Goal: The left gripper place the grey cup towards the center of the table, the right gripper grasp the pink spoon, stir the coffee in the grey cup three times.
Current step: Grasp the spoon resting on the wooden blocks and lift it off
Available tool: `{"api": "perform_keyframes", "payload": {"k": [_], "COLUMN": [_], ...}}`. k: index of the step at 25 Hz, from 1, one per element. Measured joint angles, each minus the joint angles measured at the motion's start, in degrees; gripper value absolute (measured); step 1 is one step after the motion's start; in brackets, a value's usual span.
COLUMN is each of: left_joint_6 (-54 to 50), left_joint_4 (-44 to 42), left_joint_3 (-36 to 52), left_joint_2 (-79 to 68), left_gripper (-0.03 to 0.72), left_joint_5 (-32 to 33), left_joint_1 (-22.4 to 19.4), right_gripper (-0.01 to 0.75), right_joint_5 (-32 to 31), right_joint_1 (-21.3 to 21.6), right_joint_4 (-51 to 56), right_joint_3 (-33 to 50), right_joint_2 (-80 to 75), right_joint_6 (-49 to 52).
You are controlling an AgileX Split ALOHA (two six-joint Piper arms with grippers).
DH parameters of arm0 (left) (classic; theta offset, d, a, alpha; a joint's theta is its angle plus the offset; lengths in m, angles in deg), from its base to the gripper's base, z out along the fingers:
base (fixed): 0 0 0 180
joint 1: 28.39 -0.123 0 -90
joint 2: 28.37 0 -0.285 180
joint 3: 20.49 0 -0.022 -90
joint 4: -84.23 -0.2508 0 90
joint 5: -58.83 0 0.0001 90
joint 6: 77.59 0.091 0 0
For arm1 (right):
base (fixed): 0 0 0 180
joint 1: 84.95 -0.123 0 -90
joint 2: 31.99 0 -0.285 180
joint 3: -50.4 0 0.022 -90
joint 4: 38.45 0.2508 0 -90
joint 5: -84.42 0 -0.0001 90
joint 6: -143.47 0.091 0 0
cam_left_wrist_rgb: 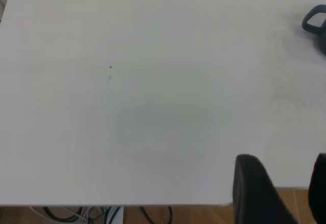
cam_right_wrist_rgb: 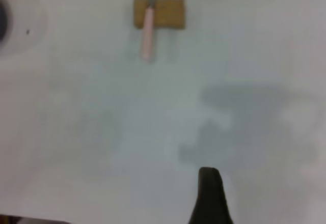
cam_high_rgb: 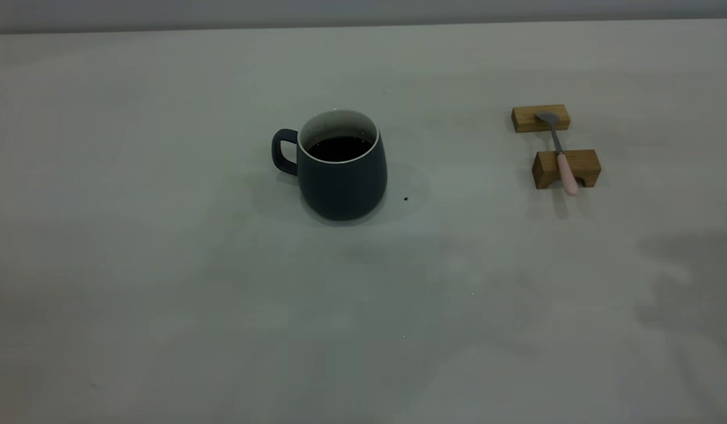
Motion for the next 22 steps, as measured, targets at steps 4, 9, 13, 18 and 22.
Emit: {"api": "perform_keyframes", "payload": {"k": [4,9,13,18,22], "left_joint_6": [0.00,0.00,0.00,0.00,0.00], "left_joint_4": [0.00,0.00,0.00,0.00,0.00], "left_joint_3": [0.00,0.00,0.00,0.00,0.00], "left_joint_2": [0.00,0.00,0.00,0.00,0.00], "left_gripper": [0.337,0.337,0.337,0.337,0.337], "left_joint_5": [0.00,0.00,0.00,0.00,0.00], "left_joint_1": [0.00,0.00,0.00,0.00,0.00], "right_gripper": [0.624,0.624,0.624,0.624,0.624], "right_joint_5": [5.51,7.34,7.46,7.47,7.12], "right_joint_1": [-4.12,-7.83,-9.91,-11.29,-11.29], "right_joint_4": [3.96,4.56,4.56,4.35,2.64], "right_joint_3": [-3.73,-12.59,-19.23,-26.08,-30.19], "right_joint_2": [-14.79,-31.37,-41.59,-50.16,-54.23], "right_joint_6": [-5.28,-6.24,-6.30,-6.37,-6.37]}}
